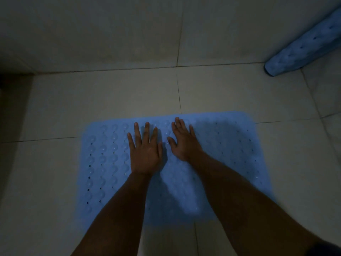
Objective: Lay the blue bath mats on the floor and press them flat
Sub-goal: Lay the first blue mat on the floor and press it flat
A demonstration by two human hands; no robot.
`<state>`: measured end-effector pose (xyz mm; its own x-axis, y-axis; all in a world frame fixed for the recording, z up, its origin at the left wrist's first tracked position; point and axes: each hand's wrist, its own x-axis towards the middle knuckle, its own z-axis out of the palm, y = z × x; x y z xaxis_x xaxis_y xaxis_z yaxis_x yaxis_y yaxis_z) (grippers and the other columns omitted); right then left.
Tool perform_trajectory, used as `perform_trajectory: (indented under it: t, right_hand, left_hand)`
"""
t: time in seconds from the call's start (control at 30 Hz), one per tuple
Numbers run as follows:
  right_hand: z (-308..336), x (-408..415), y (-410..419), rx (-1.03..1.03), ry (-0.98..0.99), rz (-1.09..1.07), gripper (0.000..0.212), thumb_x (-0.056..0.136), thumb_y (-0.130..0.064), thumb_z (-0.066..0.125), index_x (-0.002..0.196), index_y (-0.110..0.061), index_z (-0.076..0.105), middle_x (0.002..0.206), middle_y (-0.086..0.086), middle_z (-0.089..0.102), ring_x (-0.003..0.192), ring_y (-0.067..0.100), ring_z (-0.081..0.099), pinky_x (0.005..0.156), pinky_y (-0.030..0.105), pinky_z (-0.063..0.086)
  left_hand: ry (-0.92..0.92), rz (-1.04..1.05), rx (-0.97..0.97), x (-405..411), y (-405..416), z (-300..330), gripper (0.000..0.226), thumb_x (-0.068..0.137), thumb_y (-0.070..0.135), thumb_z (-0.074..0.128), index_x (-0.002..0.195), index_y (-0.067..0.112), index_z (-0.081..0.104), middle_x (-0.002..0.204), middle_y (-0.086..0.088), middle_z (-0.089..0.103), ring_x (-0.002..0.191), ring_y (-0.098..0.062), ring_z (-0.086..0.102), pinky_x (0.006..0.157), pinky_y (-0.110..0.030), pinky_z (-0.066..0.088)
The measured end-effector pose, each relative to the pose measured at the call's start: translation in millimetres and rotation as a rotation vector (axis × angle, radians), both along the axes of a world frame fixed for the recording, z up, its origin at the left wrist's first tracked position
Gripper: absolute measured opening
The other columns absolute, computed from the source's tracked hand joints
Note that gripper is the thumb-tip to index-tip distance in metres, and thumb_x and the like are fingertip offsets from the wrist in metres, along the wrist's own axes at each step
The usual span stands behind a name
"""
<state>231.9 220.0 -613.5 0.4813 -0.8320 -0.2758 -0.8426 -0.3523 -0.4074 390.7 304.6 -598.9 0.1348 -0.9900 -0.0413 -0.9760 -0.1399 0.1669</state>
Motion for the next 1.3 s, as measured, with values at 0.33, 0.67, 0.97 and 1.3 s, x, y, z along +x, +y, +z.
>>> perform_trajectory:
  t: [0.33, 0.67, 0.97, 1.3]
  right_hand:
    - [76, -85, -68, -0.023, -0.097, -0.280, 0.044, 0.100, -0.028, 0.049, 0.140, -0.015, 0.058, 0.141, 0.010, 0.060, 0.131, 0.031, 0.054, 0.112, 0.039, 0.042]
    - [11, -184, -28, -0.254, -0.029, -0.419, 0.049, 0.096, -0.032, 0.039, 0.134, -0.010, 0.062, 0.138, 0.013, 0.062, 0.137, 0.035, 0.049, 0.111, 0.048, 0.041]
    - [15, -175, 4, -0.264, -0.018, -0.400, 0.052, 0.100, -0.038, 0.032, 0.139, -0.014, 0.056, 0.152, 0.013, 0.048, 0.148, 0.032, 0.034, 0.117, 0.052, 0.034]
    - [44, -183, -23, -0.007, 0.080, -0.300, 0.066, 0.103, -0.049, 0.029, 0.157, -0.012, 0.029, 0.166, 0.013, 0.022, 0.154, 0.030, 0.019, 0.122, 0.051, 0.024]
  left_hand:
    - [0.098, -0.101, 0.025, -91, -42, -3, 0.072, 0.099, 0.044, 0.014, 0.159, 0.012, 0.036, 0.170, -0.016, 0.023, 0.159, -0.043, 0.002, 0.126, -0.065, 0.006]
    - [0.021, -0.182, 0.031, -171, -76, -54, 0.083, 0.104, 0.063, 0.017, 0.164, 0.006, 0.011, 0.173, -0.018, 0.001, 0.161, -0.032, -0.008, 0.127, -0.060, -0.002]
    - [0.038, -0.197, 0.036, -169, -76, -49, 0.083, 0.105, 0.063, 0.015, 0.164, 0.004, 0.012, 0.173, -0.017, 0.002, 0.161, -0.028, -0.007, 0.129, -0.057, 0.001]
    - [0.256, -0.266, 0.206, -141, -99, -6, 0.080, 0.092, 0.048, 0.017, 0.159, 0.008, 0.035, 0.169, -0.015, 0.027, 0.158, -0.030, 0.020, 0.128, -0.048, 0.016]
